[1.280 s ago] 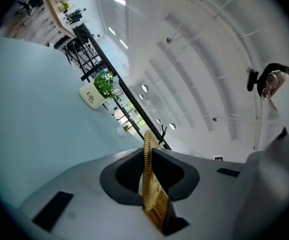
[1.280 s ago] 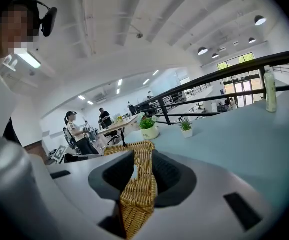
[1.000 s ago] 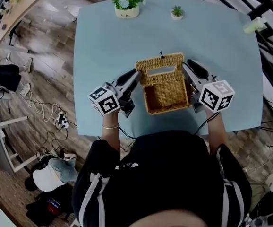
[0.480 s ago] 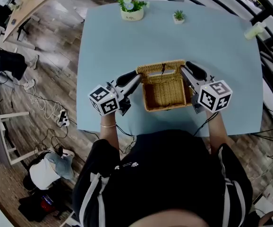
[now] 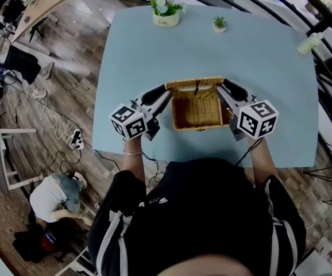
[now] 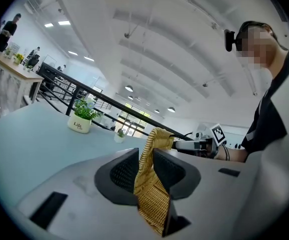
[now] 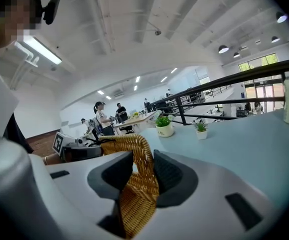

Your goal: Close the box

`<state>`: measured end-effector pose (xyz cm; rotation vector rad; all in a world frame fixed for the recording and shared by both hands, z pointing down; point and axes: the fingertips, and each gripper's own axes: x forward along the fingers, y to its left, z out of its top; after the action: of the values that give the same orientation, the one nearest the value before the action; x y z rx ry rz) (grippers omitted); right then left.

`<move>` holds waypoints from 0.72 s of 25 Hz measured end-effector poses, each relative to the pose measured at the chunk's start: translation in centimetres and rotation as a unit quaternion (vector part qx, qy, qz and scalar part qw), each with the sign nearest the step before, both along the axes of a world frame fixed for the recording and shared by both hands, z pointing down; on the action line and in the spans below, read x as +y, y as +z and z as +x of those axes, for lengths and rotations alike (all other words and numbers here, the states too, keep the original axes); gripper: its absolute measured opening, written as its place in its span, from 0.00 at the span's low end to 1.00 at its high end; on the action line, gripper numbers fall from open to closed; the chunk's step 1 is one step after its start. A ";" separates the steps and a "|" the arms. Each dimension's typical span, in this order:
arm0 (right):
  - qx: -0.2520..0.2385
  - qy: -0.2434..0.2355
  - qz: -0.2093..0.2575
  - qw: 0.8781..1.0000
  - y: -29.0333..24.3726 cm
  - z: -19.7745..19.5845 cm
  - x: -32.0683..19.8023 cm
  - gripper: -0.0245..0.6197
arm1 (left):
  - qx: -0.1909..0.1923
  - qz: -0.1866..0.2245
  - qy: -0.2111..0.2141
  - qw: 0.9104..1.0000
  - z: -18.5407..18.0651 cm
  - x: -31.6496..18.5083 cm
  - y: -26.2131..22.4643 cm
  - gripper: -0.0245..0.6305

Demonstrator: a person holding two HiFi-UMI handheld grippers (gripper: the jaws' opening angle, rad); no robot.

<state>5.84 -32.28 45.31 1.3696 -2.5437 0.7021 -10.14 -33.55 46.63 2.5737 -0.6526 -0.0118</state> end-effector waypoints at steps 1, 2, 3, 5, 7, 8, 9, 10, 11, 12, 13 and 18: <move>-0.001 -0.002 0.000 1.000 -0.1 -0.1 0.2 0.24 | 0.000 -0.002 -0.007 1.000 -0.1 0.2 0.0 0.15; -0.004 -0.003 0.000 1.000 -0.1 -0.1 0.4 0.24 | -0.001 -0.003 -0.013 1.000 -0.2 0.4 0.0 0.15; -0.006 -0.005 0.000 1.000 -0.1 -0.1 0.6 0.24 | -0.003 -0.004 -0.018 1.000 -0.3 0.7 0.0 0.16; -0.009 -0.008 -0.001 1.000 -0.1 -0.1 1.0 0.24 | -0.004 -0.010 -0.026 1.000 -0.4 1.1 0.1 0.17; -0.012 -0.009 -0.001 1.000 0.0 0.0 1.4 0.23 | 0.000 -0.018 -0.035 0.999 -0.5 1.5 0.1 0.18; -0.013 -0.009 -0.001 1.000 0.0 0.0 1.5 0.23 | 0.001 -0.020 -0.040 0.999 -0.5 1.7 0.1 0.18; -0.014 -0.010 -0.002 1.000 0.0 0.0 1.7 0.23 | 0.001 -0.022 -0.045 0.999 -0.6 2.0 0.1 0.18; -0.015 -0.011 -0.002 1.000 0.0 0.0 1.9 0.23 | 0.000 -0.023 -0.049 0.999 -0.6 2.3 0.1 0.18; -0.015 -0.011 -0.002 1.000 0.0 0.0 2.1 0.23 | -0.001 -0.023 -0.052 0.998 -0.7 2.6 0.1 0.18; -0.016 -0.012 -0.002 1.000 0.0 -0.1 2.2 0.23 | -0.002 -0.024 -0.054 0.998 -0.8 2.8 0.1 0.18; -0.016 -0.013 -0.003 1.000 0.0 -0.1 2.4 0.23 | -0.003 -0.025 -0.056 0.998 -0.8 3.0 0.1 0.18; -0.014 -0.018 -0.006 1.000 0.2 -0.3 3.2 0.23 | -0.013 -0.028 -0.063 0.998 -0.9 3.8 0.2 0.18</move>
<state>5.55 -29.06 45.47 1.3165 -2.5744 0.7357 -11.03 -29.72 46.87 2.4799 -0.8122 -0.0025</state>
